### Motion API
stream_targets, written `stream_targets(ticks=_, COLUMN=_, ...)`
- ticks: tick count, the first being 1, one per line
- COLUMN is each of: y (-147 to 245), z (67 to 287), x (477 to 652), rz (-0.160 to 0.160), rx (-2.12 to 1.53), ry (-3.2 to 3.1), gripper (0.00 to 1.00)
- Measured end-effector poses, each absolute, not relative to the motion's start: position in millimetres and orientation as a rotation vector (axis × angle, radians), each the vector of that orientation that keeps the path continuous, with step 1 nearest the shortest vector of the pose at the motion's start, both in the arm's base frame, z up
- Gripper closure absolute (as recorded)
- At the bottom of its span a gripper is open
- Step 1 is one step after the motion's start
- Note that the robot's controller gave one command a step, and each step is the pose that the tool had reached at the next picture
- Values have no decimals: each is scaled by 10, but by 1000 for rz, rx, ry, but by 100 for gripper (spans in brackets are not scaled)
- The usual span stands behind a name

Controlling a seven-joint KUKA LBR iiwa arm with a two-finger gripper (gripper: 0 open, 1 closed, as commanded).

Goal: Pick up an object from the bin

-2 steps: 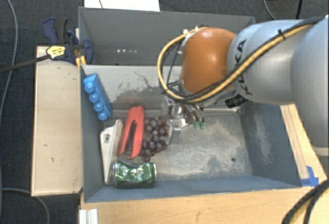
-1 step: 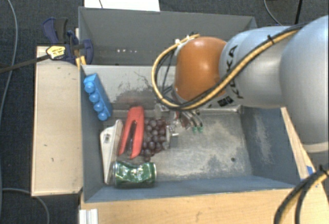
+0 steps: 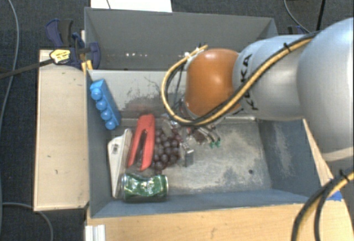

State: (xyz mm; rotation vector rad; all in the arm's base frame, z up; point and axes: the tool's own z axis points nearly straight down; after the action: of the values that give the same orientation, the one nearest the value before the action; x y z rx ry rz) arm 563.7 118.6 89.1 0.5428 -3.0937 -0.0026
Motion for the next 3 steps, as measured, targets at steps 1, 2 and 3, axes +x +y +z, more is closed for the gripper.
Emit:
stream_targets(ticks=1, y=1220, z=1104, x=5626, rz=-1, rx=826, ry=-3043, gripper=0)
stream_targets(ticks=2, y=1242, z=767, x=5571, rz=-5, rx=918, ry=-3011, gripper=0)
stream_targets(ticks=3, y=1240, z=598, x=5595, rz=-1, rx=1074, ry=-2962, gripper=100)
